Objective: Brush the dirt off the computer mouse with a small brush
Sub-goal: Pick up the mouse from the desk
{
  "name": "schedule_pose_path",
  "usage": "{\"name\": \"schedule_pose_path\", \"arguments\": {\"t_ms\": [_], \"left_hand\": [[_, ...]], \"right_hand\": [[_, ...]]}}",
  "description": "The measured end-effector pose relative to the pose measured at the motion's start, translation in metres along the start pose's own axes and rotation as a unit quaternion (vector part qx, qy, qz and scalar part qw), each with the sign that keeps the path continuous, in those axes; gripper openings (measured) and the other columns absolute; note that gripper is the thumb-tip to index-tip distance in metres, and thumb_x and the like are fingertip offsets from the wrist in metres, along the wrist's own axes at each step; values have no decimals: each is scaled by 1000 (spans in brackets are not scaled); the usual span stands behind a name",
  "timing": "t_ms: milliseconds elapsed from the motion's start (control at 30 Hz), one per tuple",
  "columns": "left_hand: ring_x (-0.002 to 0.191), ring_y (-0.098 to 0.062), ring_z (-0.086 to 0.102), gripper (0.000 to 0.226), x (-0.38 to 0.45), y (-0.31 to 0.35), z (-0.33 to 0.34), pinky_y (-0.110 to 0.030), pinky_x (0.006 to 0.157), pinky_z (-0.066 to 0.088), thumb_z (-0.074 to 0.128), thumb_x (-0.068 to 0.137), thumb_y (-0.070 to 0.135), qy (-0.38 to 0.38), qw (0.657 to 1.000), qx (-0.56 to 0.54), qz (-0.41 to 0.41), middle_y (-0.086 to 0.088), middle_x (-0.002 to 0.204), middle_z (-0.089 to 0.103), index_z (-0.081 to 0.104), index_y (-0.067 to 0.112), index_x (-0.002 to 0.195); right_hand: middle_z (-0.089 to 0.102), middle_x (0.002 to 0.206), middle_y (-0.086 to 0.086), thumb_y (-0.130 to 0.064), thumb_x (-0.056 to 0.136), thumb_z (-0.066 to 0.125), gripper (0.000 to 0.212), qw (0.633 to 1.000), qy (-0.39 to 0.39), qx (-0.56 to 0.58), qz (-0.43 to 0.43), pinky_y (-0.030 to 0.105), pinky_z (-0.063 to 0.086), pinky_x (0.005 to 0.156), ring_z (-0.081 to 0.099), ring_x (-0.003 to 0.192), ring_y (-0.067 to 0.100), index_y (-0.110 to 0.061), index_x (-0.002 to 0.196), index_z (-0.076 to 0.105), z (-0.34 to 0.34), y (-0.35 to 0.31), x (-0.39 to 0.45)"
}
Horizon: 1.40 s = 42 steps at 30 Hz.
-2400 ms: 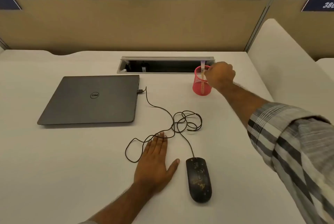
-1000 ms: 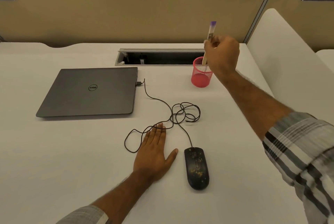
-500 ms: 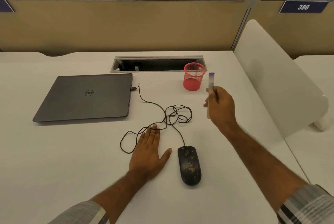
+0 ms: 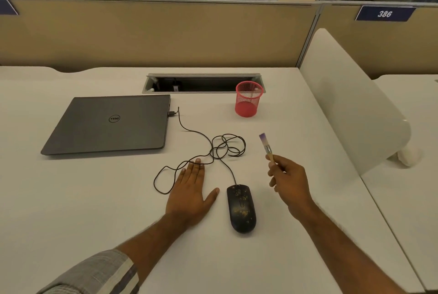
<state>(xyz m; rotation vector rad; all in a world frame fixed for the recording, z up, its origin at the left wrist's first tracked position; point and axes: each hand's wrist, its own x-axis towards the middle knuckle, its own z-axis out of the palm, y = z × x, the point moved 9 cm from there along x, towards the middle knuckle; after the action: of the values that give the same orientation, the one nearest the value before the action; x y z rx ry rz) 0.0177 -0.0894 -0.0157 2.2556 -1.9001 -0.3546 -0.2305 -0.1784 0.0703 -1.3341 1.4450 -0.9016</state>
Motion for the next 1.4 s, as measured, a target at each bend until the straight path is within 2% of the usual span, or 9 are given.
{"name": "schedule_pose_path", "arguments": {"t_ms": [100,200,333,467,600,800,1067,1267,1400], "left_hand": [[161,-15,-10,88,-2,1,0,-29,126,-11,23,101,67,-12,1000,-6,-5,-1,175,-11,-5,15,165],[161,-15,-11,84,-11,5,1,-29,126,-12,21,103,64,-28,999,-18,-21,-1,175,-11,-6,15,164],[161,-12,-8,82,-31,13,-2,-27,126,-9,23,102,65,-24,996,-72,-44,3,176,-6,-2,18,165],[161,-11,5,93,-46,27,-18,-26,126,-1,43,93,73,15,989,-145,-10,8,175,7,10,25,166],[158,-11,13,123,-47,42,-17,-30,126,14,60,66,89,-60,980,-190,27,10,173,15,11,34,164],[157,-22,3,148,-41,53,8,-43,127,8,62,51,96,-181,981,-62,42,5,172,2,-6,29,164],[148,-24,19,134,-29,62,6,-44,122,20,74,54,84,-167,984,-54,8,0,160,20,15,28,161],[142,-22,24,128,-28,64,3,-41,118,26,82,50,76,-157,983,-98,-10,1,154,25,25,30,155],[138,-18,29,124,-30,69,-1,-34,115,29,87,52,66,-137,979,-149,-7,3,152,31,27,27,153]], "right_hand": [[63,71,4,-20,98,57,17,1000,5,-7,-4,28,48,59,52,62,16,-20,110,69,-6,8,-10],[71,78,4,-14,98,57,16,999,11,-15,29,32,53,69,59,68,16,-20,112,61,-11,24,-19],[75,82,2,-11,96,58,8,998,2,-19,52,24,54,55,65,60,16,-13,100,65,-15,40,-31],[76,80,5,-11,98,56,13,997,-1,8,81,24,57,54,70,61,20,-11,94,68,-14,51,-40],[75,86,10,-13,100,52,13,991,1,61,120,29,60,61,74,74,28,-11,95,63,-6,55,-47],[73,94,13,-10,100,51,10,985,-14,91,147,32,61,68,73,85,32,-7,98,60,10,56,-55],[73,98,9,-13,100,48,13,989,-45,46,131,36,59,73,71,86,26,-12,93,58,25,52,-61],[72,98,9,-10,101,48,13,989,-47,48,129,22,56,57,71,83,25,-9,93,58,24,47,-63],[73,99,8,-12,102,46,14,990,-48,47,123,25,57,63,71,88,25,-9,93,58,24,42,-65]]}}
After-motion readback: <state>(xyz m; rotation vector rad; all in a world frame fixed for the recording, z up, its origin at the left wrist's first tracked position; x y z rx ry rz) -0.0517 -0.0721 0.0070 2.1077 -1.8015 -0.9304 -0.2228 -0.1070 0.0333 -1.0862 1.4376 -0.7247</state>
